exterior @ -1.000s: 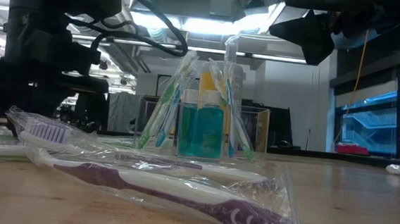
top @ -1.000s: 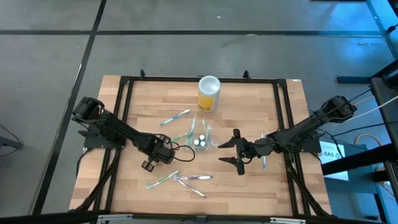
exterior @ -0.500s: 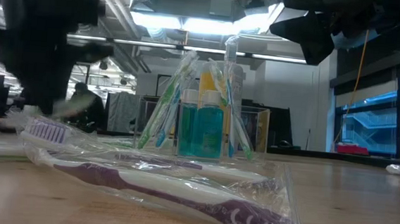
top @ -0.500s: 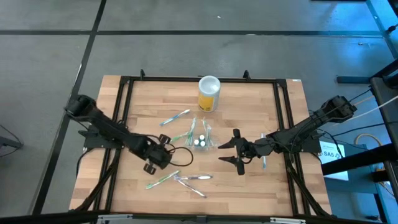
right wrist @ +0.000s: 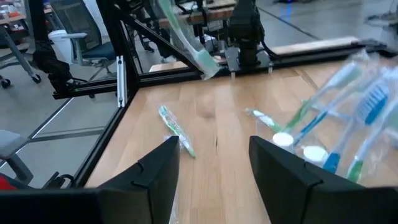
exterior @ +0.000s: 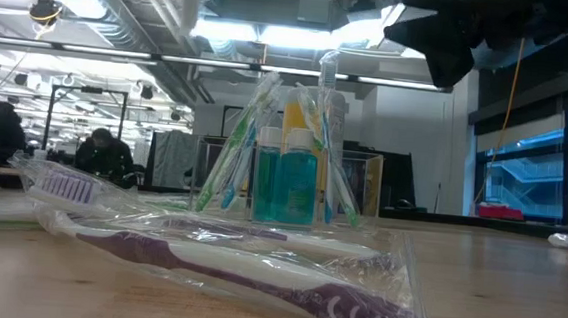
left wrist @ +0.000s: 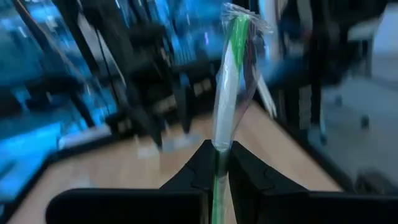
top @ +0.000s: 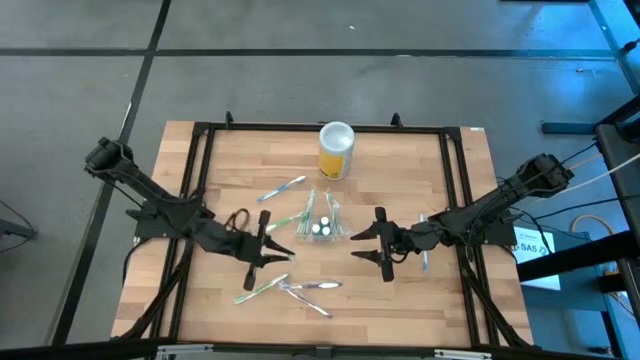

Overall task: Pick & Place toothbrushing station
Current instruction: Put the green toothbrush into the transparent organizer

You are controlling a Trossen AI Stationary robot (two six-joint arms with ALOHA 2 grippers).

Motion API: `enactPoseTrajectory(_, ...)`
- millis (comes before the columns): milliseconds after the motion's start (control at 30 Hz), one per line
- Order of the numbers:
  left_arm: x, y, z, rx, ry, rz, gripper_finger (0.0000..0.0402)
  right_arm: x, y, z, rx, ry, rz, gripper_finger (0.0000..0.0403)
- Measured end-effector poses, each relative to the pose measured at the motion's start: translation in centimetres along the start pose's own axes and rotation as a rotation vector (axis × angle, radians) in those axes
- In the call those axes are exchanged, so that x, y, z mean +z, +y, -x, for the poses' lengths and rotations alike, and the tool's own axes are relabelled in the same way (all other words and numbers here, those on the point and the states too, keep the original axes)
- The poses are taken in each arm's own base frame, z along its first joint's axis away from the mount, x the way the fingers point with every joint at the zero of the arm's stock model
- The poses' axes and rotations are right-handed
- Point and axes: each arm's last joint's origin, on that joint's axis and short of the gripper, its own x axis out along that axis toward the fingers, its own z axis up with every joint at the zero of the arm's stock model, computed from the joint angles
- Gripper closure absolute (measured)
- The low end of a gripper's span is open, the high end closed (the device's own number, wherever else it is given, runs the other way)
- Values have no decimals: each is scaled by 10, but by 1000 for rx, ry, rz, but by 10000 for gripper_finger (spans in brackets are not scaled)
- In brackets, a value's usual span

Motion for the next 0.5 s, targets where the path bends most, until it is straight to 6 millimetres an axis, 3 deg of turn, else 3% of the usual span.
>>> enactPoseTrajectory(233,-11,10,0,119,-292,106,383,11,3,1,24,-112,57,220)
enactPoseTrajectory(500,-24,18,-1,60,-611,201,383,19,5,2,32,-195,126,235)
